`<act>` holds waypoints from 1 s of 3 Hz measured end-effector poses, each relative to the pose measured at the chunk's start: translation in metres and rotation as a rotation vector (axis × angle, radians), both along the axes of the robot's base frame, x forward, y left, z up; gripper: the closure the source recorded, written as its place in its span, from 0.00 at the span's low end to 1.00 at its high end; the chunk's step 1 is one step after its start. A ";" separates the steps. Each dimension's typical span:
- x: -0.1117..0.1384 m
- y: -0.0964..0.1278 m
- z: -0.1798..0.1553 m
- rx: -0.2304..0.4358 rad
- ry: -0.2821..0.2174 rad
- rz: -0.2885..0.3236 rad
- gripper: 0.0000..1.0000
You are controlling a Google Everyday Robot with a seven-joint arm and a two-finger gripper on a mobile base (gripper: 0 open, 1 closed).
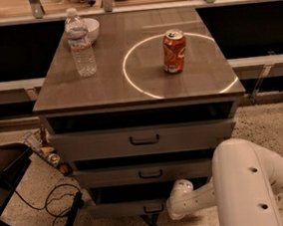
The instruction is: Close bottom drawer
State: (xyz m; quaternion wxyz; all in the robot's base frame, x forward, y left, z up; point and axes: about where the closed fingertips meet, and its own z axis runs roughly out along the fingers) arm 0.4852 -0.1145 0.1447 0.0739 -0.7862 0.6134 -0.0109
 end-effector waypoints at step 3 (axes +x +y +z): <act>0.033 -0.057 0.017 0.113 -0.008 -0.134 1.00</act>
Offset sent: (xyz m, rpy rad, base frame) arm 0.0570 -0.0471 0.0190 0.1203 -0.0357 -0.0703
